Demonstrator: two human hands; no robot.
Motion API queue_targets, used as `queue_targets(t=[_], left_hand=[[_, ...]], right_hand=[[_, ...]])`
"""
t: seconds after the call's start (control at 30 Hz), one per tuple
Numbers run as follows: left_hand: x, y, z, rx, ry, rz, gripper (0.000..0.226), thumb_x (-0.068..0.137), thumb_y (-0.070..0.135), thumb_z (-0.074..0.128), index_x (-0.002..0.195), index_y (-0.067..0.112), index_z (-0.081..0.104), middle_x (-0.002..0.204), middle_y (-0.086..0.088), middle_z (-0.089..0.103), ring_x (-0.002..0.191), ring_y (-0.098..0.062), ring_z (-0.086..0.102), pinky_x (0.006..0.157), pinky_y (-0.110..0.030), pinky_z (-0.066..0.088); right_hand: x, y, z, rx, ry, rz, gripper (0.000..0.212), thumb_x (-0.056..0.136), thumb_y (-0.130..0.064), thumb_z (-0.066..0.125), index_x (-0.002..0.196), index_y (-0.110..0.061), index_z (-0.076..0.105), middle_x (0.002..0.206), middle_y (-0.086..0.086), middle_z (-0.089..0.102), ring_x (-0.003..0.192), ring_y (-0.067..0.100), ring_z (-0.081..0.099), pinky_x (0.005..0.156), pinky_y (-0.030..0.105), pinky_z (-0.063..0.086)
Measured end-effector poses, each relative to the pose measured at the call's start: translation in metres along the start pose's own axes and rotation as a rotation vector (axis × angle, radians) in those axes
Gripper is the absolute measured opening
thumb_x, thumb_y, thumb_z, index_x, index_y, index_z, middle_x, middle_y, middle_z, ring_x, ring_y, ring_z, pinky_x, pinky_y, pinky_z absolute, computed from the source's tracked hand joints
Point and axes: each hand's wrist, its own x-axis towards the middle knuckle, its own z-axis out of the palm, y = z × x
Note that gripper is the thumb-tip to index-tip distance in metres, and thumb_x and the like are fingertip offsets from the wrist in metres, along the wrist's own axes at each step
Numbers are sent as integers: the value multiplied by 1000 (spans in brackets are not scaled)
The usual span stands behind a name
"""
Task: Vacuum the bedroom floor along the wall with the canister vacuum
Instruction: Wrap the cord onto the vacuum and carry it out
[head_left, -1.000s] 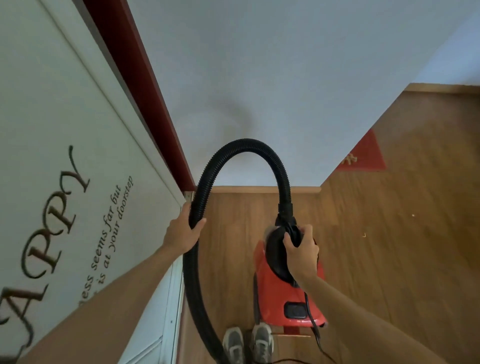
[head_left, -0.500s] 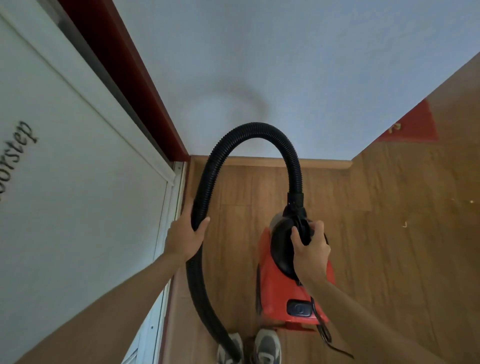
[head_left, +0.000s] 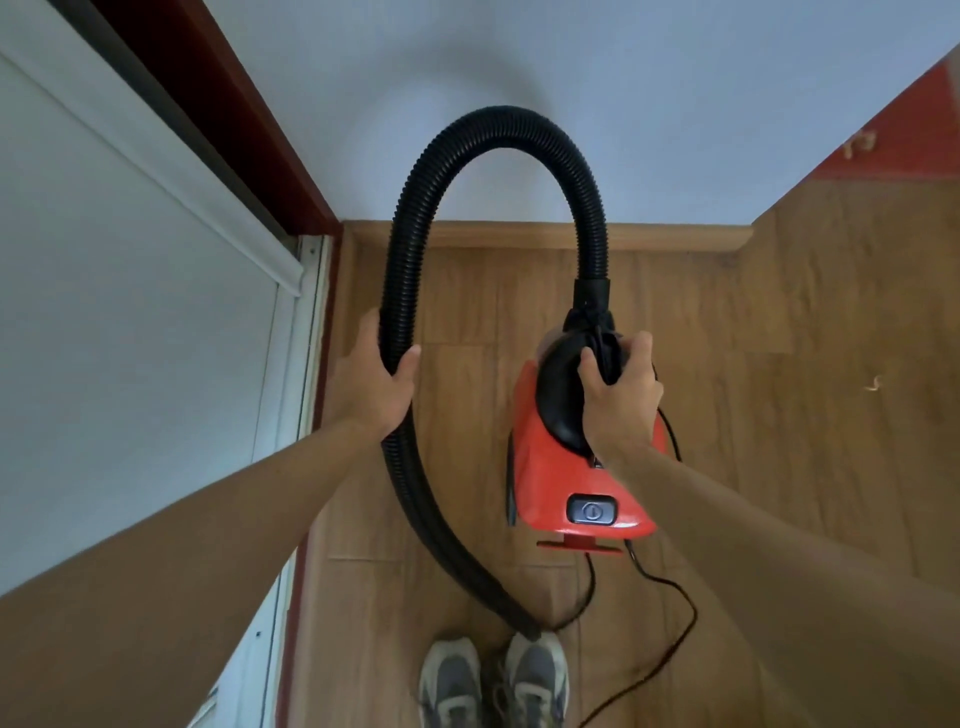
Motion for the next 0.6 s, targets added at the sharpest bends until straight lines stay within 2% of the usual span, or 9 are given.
queue_targets(t=[0.1,0.2,0.33,0.43,0.6], left_hand=[[23,3,10,28,10,15,55,101,35,54,150,25,31,107,9,58,70,5,53,55,-13,41],[42,6,19,59,23,37,55,100,35,54,149,24,31,105,6,59,71,-9,59,61,-25,50],[61,5,32,60,25,58,54,100,34,55,148,23,32,105,6,59,79,-17,64,70,-35,56],[68,1,41,60,25,37,55,100,33,55,149,24,32,104,6,59,79,-20,64,70,-36,56],[80,-14,52,10,26,1,56,100,31,56,150,22,32,110,6,58,88,-16,62,76,-33,53]], right_hand=[[14,6,8,-2,13,-4,22,99,-27,55,110,-11,43,87,0,58,73,2,50,53,10,35],[27,14,14,-5,28,-2,24,100,-27,54,112,-9,44,88,-1,56,73,0,46,54,9,35],[43,23,23,31,49,-5,23,99,-27,55,110,-11,44,90,3,59,77,8,53,66,28,46],[54,30,30,42,51,-29,20,98,-26,56,106,-13,43,87,3,60,81,19,60,66,31,50],[66,46,44,9,34,-50,19,99,-28,56,107,-16,43,87,7,63,78,20,63,65,37,55]])
